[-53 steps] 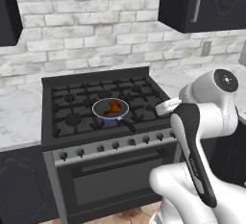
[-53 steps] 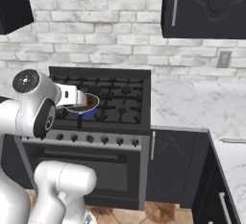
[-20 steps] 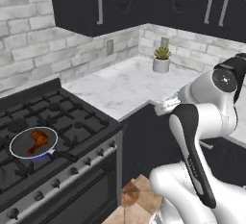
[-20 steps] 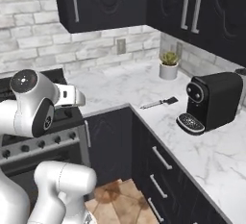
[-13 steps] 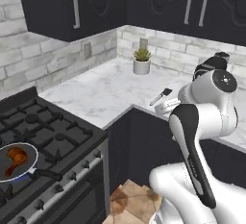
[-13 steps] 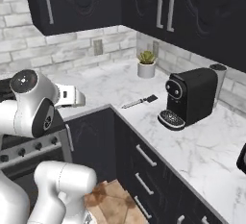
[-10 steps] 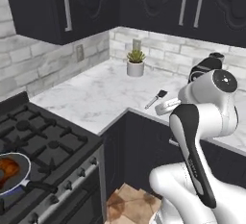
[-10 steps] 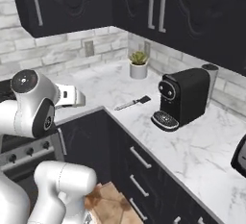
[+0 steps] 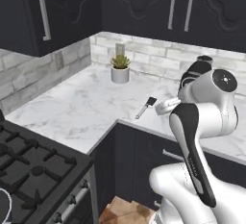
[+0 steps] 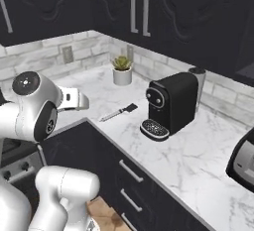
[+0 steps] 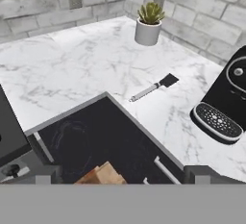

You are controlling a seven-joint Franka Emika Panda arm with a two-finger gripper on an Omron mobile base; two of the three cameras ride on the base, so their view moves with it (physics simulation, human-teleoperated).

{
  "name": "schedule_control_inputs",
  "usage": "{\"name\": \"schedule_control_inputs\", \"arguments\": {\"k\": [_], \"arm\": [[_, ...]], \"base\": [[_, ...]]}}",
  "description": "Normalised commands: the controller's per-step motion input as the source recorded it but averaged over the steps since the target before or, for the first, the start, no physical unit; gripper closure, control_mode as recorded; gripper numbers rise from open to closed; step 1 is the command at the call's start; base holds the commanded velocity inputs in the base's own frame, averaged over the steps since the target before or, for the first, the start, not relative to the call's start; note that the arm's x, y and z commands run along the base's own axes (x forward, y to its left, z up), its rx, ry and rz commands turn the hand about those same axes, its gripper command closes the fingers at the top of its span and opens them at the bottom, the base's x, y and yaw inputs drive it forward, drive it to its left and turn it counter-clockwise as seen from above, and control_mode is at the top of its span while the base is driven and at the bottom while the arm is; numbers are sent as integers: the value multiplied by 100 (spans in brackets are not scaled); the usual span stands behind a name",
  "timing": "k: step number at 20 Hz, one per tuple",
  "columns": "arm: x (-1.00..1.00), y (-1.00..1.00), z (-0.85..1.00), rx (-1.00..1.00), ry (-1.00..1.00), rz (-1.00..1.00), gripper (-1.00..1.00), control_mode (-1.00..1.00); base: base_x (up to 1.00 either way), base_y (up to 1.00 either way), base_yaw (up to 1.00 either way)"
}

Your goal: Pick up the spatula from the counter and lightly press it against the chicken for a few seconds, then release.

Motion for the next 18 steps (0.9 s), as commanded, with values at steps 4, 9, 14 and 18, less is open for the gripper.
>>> {"name": "schedule_control_inputs", "arguments": {"k": [4, 9, 14, 18], "arm": [[0, 0, 0, 0, 0, 0, -100, 100], [0, 0, 0, 0, 0, 0, -100, 100], [0, 0, 0, 0, 0, 0, -100, 100], [0, 0, 0, 0, 0, 0, -100, 100]], "base": [[41, 2, -18], [23, 4, -8], [8, 1, -1], [2, 0, -1]]}}
